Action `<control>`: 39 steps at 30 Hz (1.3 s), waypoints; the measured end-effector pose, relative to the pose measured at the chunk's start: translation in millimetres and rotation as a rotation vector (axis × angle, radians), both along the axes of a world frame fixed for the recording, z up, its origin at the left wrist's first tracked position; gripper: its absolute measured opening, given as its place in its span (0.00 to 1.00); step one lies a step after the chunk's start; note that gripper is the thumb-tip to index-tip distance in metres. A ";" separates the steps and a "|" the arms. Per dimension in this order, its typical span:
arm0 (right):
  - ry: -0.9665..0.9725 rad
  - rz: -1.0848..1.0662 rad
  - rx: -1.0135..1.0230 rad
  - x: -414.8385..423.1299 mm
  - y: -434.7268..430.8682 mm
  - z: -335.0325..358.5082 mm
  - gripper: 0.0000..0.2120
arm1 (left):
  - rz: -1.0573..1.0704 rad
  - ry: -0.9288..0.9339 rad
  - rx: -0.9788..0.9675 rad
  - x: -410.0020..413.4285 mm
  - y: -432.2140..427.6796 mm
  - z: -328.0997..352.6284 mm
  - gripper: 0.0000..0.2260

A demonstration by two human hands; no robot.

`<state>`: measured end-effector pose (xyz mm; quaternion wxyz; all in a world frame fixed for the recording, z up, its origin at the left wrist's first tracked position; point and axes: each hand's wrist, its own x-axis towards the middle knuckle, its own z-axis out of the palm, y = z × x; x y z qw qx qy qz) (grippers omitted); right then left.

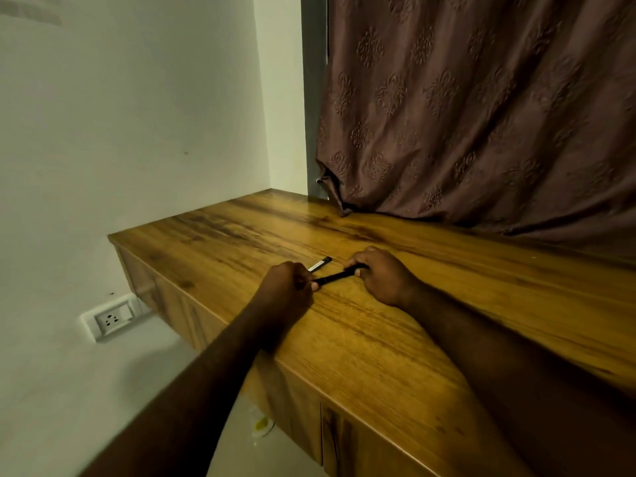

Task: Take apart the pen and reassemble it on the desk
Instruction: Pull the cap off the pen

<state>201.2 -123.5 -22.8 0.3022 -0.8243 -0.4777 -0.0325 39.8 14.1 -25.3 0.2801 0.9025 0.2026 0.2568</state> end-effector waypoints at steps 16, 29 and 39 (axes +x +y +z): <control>0.503 -0.215 0.436 2.1 -9.1 2.9 0.22 | 0.131 -0.195 -0.241 -10.7 13.4 -0.3 0.14; 0.375 -0.072 0.332 -2.0 -22.8 -2.4 0.14 | 0.274 -0.675 -0.787 -20.8 34.9 3.8 0.18; -0.137 -0.054 -0.037 -22.5 -22.6 2.8 0.08 | 0.082 -0.239 0.106 0.0 -13.5 1.4 0.09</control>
